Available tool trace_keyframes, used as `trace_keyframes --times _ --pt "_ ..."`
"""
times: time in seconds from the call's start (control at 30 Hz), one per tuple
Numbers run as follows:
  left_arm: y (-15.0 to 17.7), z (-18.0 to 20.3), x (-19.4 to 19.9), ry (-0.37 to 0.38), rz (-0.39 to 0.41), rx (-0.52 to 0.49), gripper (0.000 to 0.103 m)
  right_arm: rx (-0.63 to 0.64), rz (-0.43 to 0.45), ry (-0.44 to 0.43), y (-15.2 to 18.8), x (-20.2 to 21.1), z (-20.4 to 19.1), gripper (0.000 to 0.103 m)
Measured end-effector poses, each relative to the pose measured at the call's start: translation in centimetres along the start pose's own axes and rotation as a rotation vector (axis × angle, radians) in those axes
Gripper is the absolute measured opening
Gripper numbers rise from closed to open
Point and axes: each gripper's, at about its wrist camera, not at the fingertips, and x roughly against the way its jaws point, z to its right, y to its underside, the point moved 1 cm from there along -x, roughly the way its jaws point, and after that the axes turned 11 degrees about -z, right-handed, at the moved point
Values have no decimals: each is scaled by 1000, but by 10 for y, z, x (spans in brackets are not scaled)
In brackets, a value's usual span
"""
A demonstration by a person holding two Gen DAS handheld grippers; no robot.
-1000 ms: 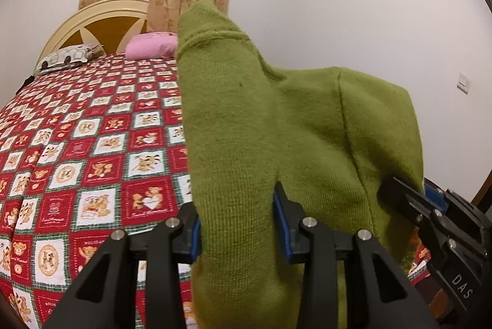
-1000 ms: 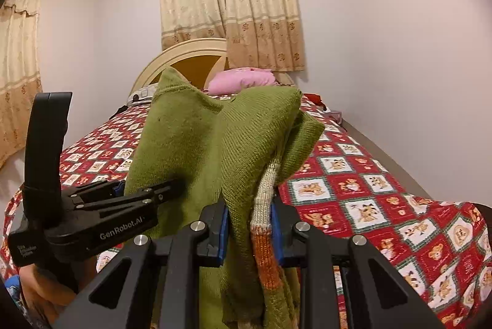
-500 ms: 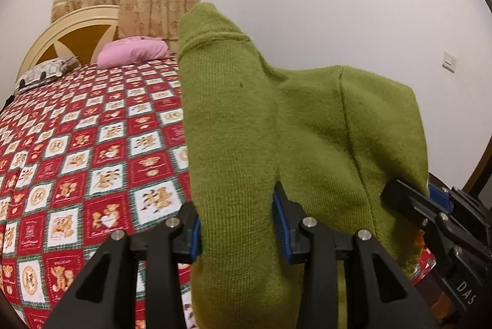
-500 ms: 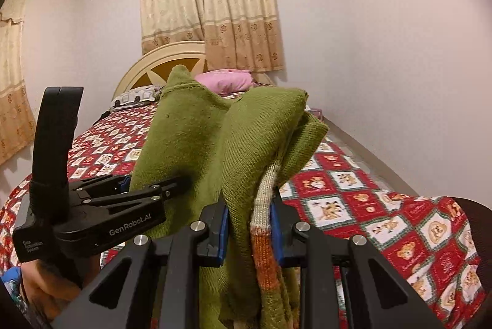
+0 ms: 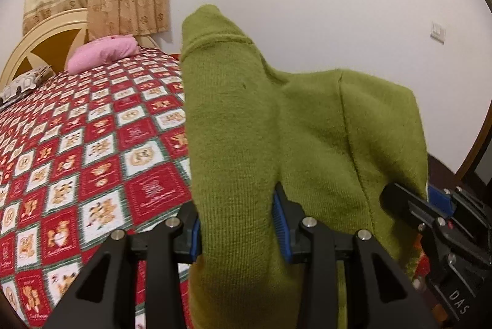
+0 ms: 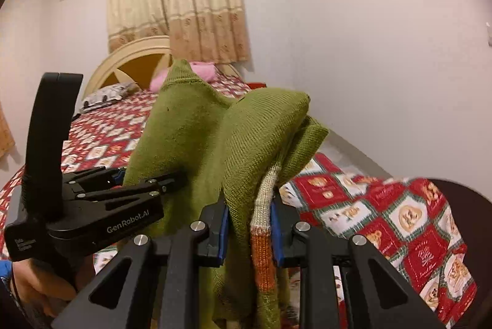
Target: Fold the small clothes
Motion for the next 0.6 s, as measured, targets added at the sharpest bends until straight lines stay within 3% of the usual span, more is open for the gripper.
trace_keyframes --times 0.33,0.47,0.6 --pt "-21 22 -54 15 -37 0 40 -37 -54 72 1 -47 36 23" --pt "-23 18 -86 -10 -107 41 40 -70 -125 114 4 -82 57 22" --pt "-20 1 -106 33 -163 134 49 -186 -205 38 7 -101 85 22"
